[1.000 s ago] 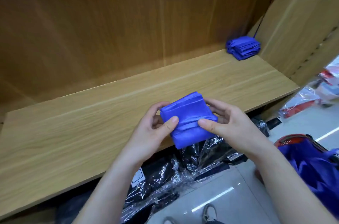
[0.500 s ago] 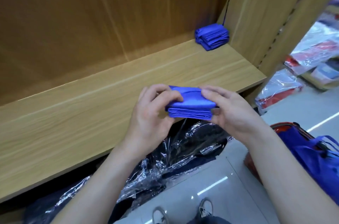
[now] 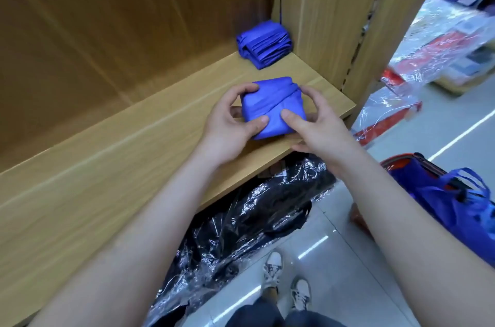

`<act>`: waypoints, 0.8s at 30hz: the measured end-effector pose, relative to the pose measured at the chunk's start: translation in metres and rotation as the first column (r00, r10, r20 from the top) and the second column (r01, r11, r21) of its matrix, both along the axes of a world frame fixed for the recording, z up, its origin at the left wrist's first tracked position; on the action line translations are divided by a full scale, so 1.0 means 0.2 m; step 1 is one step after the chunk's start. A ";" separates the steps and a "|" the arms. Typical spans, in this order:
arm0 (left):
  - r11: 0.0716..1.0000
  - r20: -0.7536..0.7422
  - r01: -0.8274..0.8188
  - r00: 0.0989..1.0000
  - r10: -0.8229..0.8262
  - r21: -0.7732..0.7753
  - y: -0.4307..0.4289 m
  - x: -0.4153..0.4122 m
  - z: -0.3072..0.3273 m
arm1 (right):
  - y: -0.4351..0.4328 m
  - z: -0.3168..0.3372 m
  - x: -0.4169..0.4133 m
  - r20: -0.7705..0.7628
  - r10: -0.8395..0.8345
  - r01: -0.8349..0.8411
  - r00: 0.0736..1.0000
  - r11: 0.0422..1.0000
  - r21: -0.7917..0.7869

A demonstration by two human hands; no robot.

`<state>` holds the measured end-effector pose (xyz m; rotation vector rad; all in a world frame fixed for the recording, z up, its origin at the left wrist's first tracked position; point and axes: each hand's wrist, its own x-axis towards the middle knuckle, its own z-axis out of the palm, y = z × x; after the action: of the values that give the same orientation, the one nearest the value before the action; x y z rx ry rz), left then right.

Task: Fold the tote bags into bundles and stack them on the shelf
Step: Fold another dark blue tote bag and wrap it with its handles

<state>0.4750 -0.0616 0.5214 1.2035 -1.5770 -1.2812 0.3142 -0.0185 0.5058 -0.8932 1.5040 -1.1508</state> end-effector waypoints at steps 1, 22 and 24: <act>1.000 0.019 0.006 1.000 -0.006 -0.008 -0.06 -0.04 -0.03 | -0.04 -0.01 -0.02 -0.043 -0.020 0.020 0.999 1.000 0.006; 0.873 0.723 0.338 0.690 0.024 -0.352 -0.58 -0.22 -0.14 | -0.42 -0.09 -0.16 -0.707 -0.228 0.134 0.670 0.973 -0.187; 0.882 0.735 0.346 0.678 0.001 -0.321 -0.57 -0.22 -0.11 | -0.38 -0.07 -0.19 -0.720 -0.146 0.066 0.678 0.988 -0.138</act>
<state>0.4306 -0.1765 0.4989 1.3450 -2.4494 -0.4638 0.2753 -0.0937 0.4910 -1.4700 2.1802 -0.9943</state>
